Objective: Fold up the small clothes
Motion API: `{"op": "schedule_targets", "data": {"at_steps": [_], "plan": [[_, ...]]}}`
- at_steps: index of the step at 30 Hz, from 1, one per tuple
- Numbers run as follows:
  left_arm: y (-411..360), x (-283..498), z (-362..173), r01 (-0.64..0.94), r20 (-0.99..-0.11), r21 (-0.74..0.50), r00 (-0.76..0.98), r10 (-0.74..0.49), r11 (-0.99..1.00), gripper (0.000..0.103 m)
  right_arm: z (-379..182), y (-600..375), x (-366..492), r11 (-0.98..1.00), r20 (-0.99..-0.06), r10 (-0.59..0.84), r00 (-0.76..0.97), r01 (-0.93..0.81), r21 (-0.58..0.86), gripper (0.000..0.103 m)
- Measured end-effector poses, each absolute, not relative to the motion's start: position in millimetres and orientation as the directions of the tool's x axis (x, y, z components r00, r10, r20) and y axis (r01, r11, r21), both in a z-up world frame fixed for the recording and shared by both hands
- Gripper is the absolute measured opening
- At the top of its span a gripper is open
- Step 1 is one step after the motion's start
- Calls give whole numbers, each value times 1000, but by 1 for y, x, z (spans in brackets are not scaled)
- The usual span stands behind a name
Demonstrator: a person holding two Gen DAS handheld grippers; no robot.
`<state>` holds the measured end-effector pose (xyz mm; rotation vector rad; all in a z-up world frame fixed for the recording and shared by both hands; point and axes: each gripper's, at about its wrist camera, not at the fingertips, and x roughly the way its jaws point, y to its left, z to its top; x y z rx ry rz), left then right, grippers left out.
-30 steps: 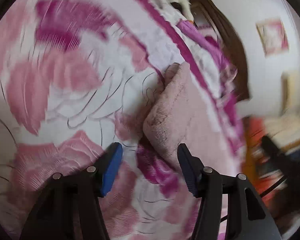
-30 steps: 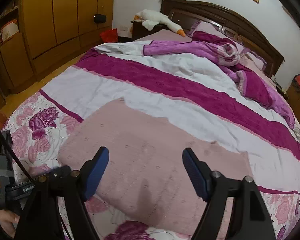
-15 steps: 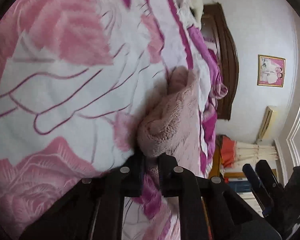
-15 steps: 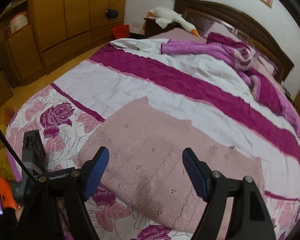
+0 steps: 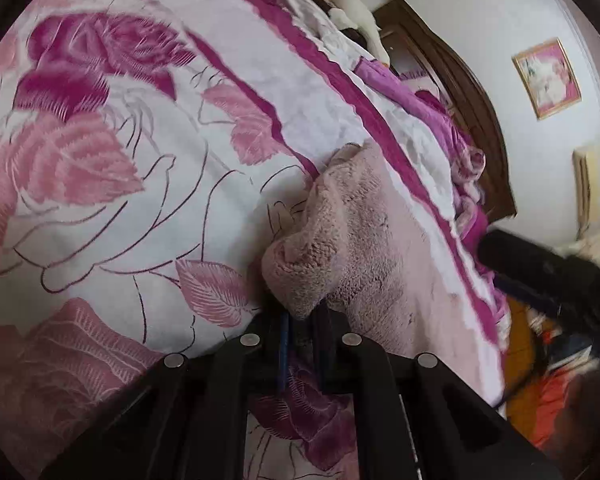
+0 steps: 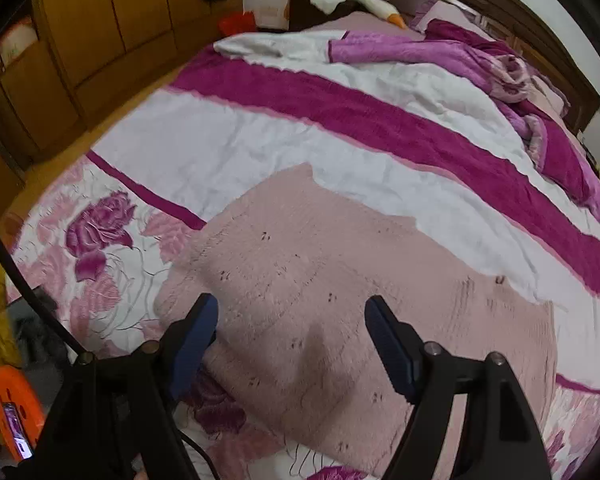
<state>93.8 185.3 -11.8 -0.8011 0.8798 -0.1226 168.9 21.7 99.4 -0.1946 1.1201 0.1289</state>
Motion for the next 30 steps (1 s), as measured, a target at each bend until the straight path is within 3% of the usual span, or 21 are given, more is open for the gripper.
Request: {"op": "schedule_targets", "data": {"at_steps": [22, 30], "plan": [[167, 94, -6, -208, -688, -565, 653, -317, 798, 0, 61, 88, 244, 940, -959, -83, 269, -300, -166, 79], [152, 99, -6, -210, -696, -552, 650, -306, 807, 0, 35, 111, 271, 908, -955, -260, 143, -301, -292, 79]]}}
